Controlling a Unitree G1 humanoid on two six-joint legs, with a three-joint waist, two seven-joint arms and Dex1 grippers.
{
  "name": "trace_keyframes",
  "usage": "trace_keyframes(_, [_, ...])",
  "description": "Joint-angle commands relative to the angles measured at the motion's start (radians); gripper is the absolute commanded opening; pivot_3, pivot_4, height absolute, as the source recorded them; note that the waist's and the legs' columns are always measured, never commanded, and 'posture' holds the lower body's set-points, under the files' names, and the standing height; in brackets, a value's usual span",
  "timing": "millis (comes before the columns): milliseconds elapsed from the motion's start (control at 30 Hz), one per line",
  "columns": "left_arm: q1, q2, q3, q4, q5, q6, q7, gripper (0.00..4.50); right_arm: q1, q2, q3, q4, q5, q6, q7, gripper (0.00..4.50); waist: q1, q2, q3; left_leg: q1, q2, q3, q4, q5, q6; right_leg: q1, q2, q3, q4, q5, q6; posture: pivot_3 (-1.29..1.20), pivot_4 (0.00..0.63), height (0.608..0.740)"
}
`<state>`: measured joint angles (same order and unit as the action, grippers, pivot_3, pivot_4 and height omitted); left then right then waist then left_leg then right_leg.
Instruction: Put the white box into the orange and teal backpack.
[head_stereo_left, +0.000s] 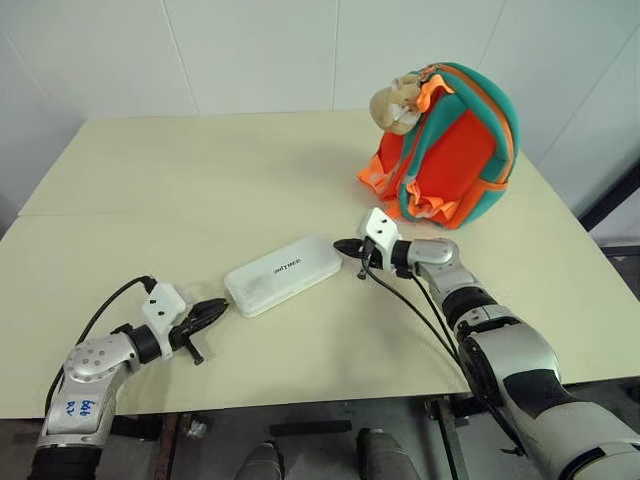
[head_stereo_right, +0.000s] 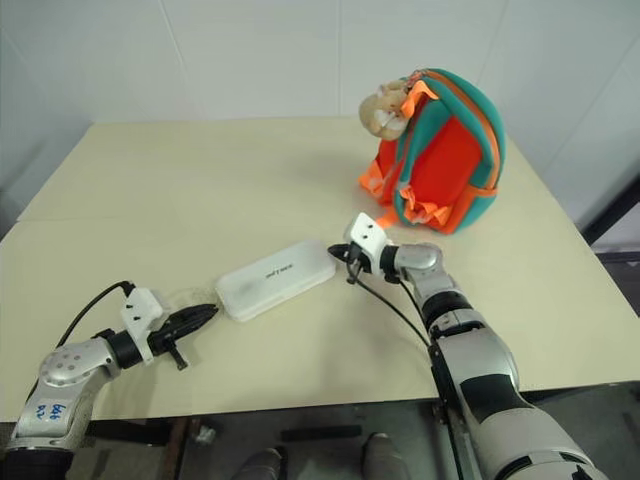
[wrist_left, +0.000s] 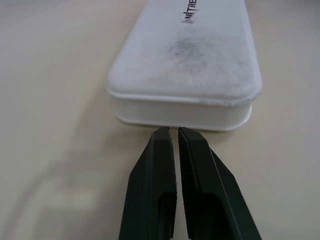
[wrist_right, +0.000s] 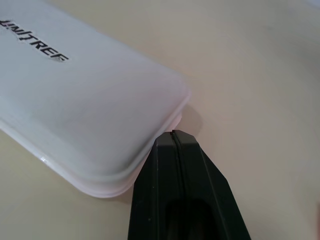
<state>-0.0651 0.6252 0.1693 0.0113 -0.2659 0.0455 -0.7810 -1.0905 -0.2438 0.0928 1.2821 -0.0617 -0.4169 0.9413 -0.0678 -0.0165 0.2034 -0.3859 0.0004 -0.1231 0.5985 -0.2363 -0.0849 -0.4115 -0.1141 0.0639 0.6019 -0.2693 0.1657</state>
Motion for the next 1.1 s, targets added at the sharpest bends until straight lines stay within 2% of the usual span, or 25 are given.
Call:
trace_keyframes(33, [-0.012,-0.014,-0.013,-0.01,0.009,-0.01,0.01,0.31,0.006,0.019,-0.014,-0.023,0.01,-0.021,0.047,0.0,-0.002,0.0,0.0,0.0,0.0,0.0,0.0,0.0,0.0,0.0,0.0,0.0,0.0,0.0,0.0,0.0,0.15,0.74])
trace_keyframes(300, [-0.055,-0.031,-0.038,0.01,0.025,-0.006,0.011,0.31,0.106,0.009,-0.035,-0.126,0.065,-0.018,0.212,0.0,-0.002,0.0,0.0,0.001,0.0,0.0,0.001,0.0,0.0,0.0,0.0,0.0,0.002,0.0,0.0,0.0,0.15,0.74])
trace_keyframes(400, [-0.087,-0.043,-0.055,0.027,0.03,-0.013,0.0,0.31,0.184,-0.02,-0.028,-0.237,0.09,0.016,0.279,0.0,0.003,0.0,0.0,0.001,0.0,0.0,0.002,0.001,0.0,0.001,0.0,0.0,0.003,0.0,0.0,0.0,0.15,0.74])
trace_keyframes(533, [-0.143,-0.064,-0.093,0.062,0.036,-0.022,-0.031,0.31,0.336,-0.083,-0.01,-0.497,0.142,0.142,0.353,0.0,0.015,0.0,0.0,0.001,0.0,-0.001,0.003,0.001,0.0,0.001,0.0,0.0,0.003,0.0,0.0,0.0,0.15,0.74])
trace_keyframes(767, [-0.19,-0.11,-0.152,0.095,0.044,-0.02,-0.066,0.31,0.539,-0.176,-0.018,-0.876,0.2,0.358,0.318,0.0,0.019,0.0,0.0,0.0,-0.001,-0.001,0.005,0.0,0.0,0.003,0.0,0.0,0.003,0.0,0.001,0.0,0.15,0.74])
trace_keyframes(933, [-0.183,-0.123,-0.173,0.092,0.047,-0.008,-0.081,0.31,0.587,-0.21,-0.027,-0.947,0.199,0.399,0.273,0.0,0.02,-0.001,0.0,0.001,-0.001,-0.001,0.007,0.0,0.0,0.003,0.0,0.0,0.003,0.0,0.001,0.0,0.15,0.74])
trace_keyframes(1100, [-0.169,-0.088,-0.161,0.105,0.058,0.013,-0.088,0.31,0.595,-0.239,-0.035,-0.947,0.192,0.364,0.258,0.0,0.021,-0.001,0.0,0.001,-0.001,0.0,0.011,0.0,0.0,0.005,0.0,0.0,0.001,0.0,0.001,0.0,0.15,0.74])
